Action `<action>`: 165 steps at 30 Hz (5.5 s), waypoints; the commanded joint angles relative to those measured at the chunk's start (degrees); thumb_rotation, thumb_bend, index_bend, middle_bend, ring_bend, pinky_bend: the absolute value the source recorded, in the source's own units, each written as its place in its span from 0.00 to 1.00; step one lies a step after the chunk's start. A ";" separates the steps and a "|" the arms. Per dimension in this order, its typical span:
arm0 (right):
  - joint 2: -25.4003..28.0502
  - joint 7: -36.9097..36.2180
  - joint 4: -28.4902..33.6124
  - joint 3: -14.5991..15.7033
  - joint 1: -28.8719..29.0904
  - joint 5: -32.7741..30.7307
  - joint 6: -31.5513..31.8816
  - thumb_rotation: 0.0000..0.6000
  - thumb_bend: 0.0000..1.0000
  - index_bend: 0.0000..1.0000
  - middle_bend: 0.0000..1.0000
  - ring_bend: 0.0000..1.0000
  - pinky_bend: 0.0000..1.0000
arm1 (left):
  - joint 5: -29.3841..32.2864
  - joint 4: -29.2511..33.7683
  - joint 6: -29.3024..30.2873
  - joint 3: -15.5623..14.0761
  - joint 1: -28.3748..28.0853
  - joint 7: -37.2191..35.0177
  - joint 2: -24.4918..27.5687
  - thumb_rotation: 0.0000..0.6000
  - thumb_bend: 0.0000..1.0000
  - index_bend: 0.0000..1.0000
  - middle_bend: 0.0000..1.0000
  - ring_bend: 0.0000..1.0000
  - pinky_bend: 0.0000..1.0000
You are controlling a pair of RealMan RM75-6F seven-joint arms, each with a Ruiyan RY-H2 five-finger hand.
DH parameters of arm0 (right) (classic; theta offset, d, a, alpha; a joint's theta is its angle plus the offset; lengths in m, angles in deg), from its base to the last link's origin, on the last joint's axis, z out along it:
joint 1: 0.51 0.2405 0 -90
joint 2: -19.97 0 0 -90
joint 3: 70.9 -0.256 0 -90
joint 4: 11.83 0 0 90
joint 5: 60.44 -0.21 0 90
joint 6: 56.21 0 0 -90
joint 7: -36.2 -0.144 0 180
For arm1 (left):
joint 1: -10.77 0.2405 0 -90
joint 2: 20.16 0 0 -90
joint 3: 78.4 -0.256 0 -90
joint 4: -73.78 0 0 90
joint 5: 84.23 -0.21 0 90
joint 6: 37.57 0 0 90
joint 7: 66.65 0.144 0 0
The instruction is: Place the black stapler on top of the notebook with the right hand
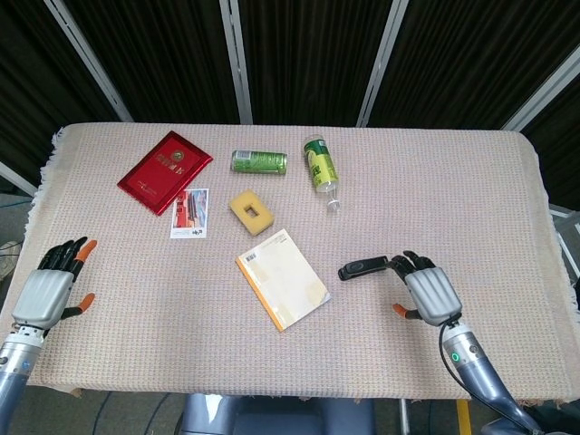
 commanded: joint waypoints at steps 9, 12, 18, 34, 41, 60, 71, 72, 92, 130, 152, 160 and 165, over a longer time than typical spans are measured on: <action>-2.86 -2.05 -4.84 -1.65 5.43 -3.13 -6.87 1.00 0.19 0.24 0.22 0.13 0.26 | 1.95 -0.68 -0.87 0.59 -0.15 0.51 -0.33 1.00 0.31 0.00 0.00 0.00 0.09; -3.57 -2.70 -6.22 -1.78 6.44 -3.53 -7.98 1.00 0.19 0.24 0.22 0.14 0.26 | 2.30 -0.71 -1.00 0.71 -0.21 0.82 -0.48 1.00 0.31 0.00 0.00 0.00 0.09; -5.13 -4.51 -9.18 -1.79 8.35 -4.42 -10.45 1.00 0.20 0.24 0.22 0.14 0.26 | 2.90 -0.93 -1.73 0.77 -0.49 1.29 -0.76 1.00 0.31 0.00 0.00 0.00 0.09; -9.58 -10.03 -17.67 -1.56 13.06 -4.08 -15.17 1.00 0.22 0.28 0.25 0.16 0.28 | 4.61 -2.04 -2.78 1.24 -0.87 1.78 -1.45 1.00 0.31 0.00 0.00 0.00 0.09; -11.68 -12.34 -21.73 -1.30 14.91 -3.78 -17.03 1.00 0.24 0.34 0.31 0.21 0.34 | 5.63 -2.66 -3.68 1.42 -1.11 2.00 -1.74 1.00 0.31 0.00 0.00 0.00 0.09; -13.60 -11.39 -24.43 -0.75 16.12 -3.64 -15.32 1.00 0.26 0.64 0.56 0.50 0.67 | 6.29 -2.65 -4.18 1.17 -1.06 2.35 -1.81 1.00 0.31 0.00 0.00 0.00 0.09; -10.48 -0.64 -13.05 -1.79 15.54 -6.34 -10.83 1.00 0.26 0.64 0.56 0.51 0.68 | 4.42 -2.14 -4.49 0.38 -1.37 0.68 -1.33 1.00 0.31 0.00 0.00 0.00 0.09; -10.38 0.34 -12.22 -1.89 15.65 -6.78 -10.80 1.00 0.26 0.64 0.56 0.51 0.68 | 4.30 -2.12 -4.54 0.33 -1.41 0.53 -1.29 1.00 0.31 0.00 0.00 0.00 0.09; -20.01 24.15 -1.42 -6.06 24.68 -27.35 -9.95 1.00 0.26 0.64 0.56 0.51 0.68 | 1.76 -2.22 -3.50 -0.25 -1.07 -5.40 0.70 1.00 0.31 0.00 0.00 0.00 0.09; -26.57 29.04 -4.00 -3.73 30.81 -38.44 -6.14 1.00 0.26 0.26 0.35 0.40 0.60 | -2.02 -1.85 -0.96 -1.38 -0.45 -9.51 2.21 1.00 0.31 0.00 0.00 0.00 0.09; -9.94 38.57 20.93 1.62 25.78 -39.10 11.94 1.00 0.24 0.00 0.00 0.00 0.06 | -2.74 -1.14 0.69 -1.49 0.16 -8.49 2.38 1.00 0.31 0.00 0.00 0.00 0.09; 3.38 26.26 25.14 10.14 13.39 -23.46 23.35 1.00 0.22 0.00 0.00 0.00 0.00 | -2.28 -0.77 1.26 -1.16 0.36 -6.38 1.82 1.00 0.31 0.00 0.00 0.00 0.09; 7.13 11.75 16.56 14.43 3.91 -16.04 29.56 1.00 0.20 0.00 0.00 0.00 0.00 | -2.29 -0.49 1.70 -1.01 0.38 -4.64 1.20 1.00 0.31 0.00 0.00 0.00 0.09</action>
